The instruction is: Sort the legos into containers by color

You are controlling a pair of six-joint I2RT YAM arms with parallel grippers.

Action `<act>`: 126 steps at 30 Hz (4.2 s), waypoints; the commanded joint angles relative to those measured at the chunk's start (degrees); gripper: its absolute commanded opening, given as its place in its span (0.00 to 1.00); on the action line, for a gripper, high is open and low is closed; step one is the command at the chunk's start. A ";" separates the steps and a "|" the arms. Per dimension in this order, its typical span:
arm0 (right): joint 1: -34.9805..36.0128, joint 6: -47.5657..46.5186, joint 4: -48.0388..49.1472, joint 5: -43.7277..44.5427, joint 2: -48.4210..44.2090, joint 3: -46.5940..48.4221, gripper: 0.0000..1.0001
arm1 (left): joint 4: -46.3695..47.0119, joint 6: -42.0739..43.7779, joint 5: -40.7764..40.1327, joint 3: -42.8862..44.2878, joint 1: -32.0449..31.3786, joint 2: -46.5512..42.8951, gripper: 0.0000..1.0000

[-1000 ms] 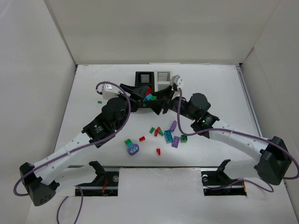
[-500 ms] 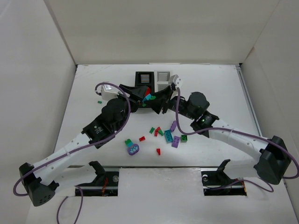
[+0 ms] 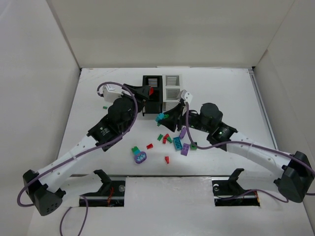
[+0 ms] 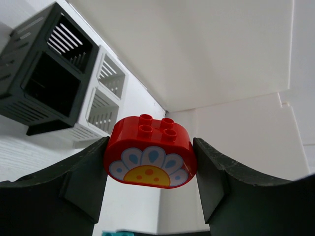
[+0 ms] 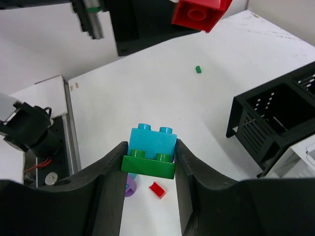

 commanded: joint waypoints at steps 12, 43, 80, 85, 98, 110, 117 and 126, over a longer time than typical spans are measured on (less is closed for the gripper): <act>-12.92 1.25 -6.15 11.03 -5.56 -0.36 0.16 | -5.99 22.38 14.12 23.56 15.61 30.75 0.36; -23.04 0.02 -10.63 2.69 0.59 4.56 0.16 | -11.26 26.26 16.58 27.53 16.66 42.19 0.81; -30.78 -2.09 -10.63 -57.97 14.65 16.70 0.17 | 17.04 65.20 78.80 7.05 14.11 22.50 0.70; -30.24 -2.09 -10.63 -57.34 14.12 16.70 0.17 | 17.04 65.20 78.80 7.58 13.06 23.82 0.65; -28.57 -2.61 -10.63 -56.11 14.12 17.22 0.16 | 15.63 65.20 80.47 8.63 11.39 25.49 0.58; -28.05 -3.14 -10.63 -56.73 13.51 16.70 0.14 | 16.95 67.48 87.24 6.79 11.39 23.03 0.62; -28.05 -3.67 -10.63 -56.73 12.89 16.70 0.14 | 16.95 67.48 88.21 6.17 11.39 22.42 0.54; -28.05 -3.06 -10.63 -56.11 13.51 17.31 0.14 | 16.95 67.48 88.21 6.17 11.39 22.42 0.18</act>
